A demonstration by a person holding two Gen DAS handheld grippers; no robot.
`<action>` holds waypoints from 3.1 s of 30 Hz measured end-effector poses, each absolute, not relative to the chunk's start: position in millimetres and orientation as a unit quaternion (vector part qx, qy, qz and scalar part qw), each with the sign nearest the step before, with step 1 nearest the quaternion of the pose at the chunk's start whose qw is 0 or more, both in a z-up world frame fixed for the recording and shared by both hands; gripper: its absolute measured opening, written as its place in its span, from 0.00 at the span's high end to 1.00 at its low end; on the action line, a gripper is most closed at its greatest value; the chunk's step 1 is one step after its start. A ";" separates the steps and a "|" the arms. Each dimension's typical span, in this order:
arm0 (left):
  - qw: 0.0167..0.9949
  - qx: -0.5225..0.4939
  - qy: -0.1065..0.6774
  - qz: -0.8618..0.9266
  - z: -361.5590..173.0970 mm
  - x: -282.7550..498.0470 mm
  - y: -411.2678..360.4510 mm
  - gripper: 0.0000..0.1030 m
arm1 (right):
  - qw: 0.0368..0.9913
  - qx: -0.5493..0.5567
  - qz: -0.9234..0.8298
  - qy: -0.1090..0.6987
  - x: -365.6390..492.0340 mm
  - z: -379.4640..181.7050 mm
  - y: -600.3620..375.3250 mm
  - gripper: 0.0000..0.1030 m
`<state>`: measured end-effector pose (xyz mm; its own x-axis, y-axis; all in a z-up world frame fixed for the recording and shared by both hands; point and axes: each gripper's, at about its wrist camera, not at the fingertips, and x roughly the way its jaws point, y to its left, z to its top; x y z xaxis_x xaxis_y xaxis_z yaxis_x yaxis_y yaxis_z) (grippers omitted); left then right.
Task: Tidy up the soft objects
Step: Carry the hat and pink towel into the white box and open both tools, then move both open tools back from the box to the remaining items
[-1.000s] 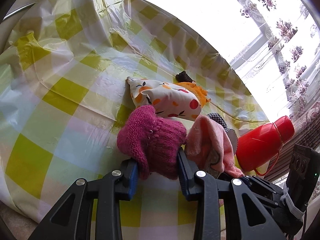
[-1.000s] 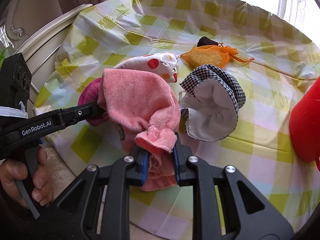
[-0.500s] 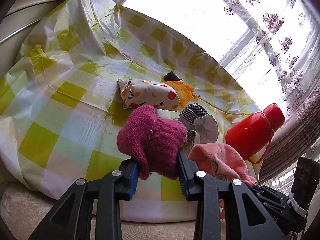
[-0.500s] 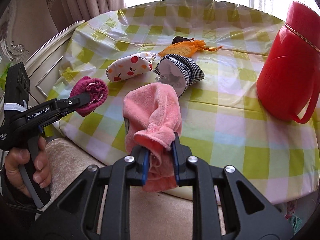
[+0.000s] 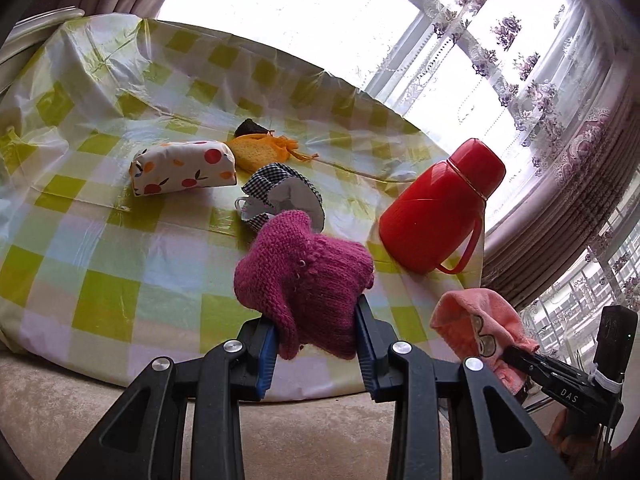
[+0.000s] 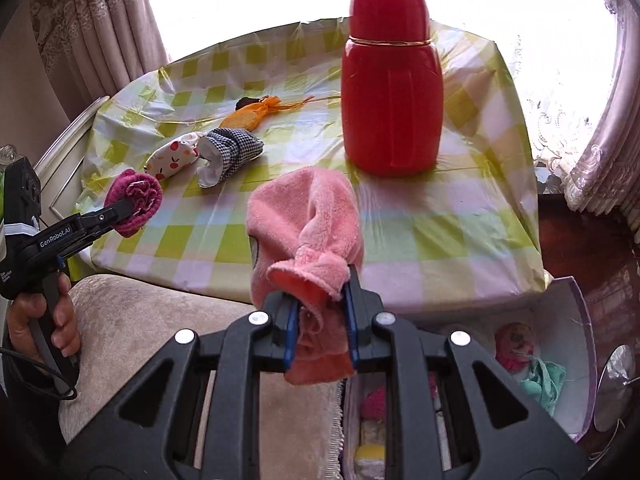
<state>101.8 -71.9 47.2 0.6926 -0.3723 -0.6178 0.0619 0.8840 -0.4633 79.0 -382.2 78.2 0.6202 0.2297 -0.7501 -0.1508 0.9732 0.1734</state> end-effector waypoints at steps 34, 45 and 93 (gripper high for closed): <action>0.831 -0.047 0.429 -0.351 60.7 70.5 -316.5 0.65 | 0.859 0.169 -0.103 0.472 -0.1 16.8 -581.4 0.37; 0.778 0.022 0.451 -0.438 50.9 41.3 -403.9 0.64 | 0.872 0.194 -0.159 0.421 -22.9 46.2 -626.2 0.29; 0.904 -0.153 0.386 -0.097 59.4 127.3 -90.1 0.44 | 0.883 0.070 0.115 0.450 92.9 66.5 -376.4 0.26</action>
<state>127.3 -90.1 59.4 0.6828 -0.2940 -0.6688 0.0582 0.9344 -0.3513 92.9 -376.4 66.5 0.5684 0.2667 -0.7783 -0.1405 0.9636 0.2276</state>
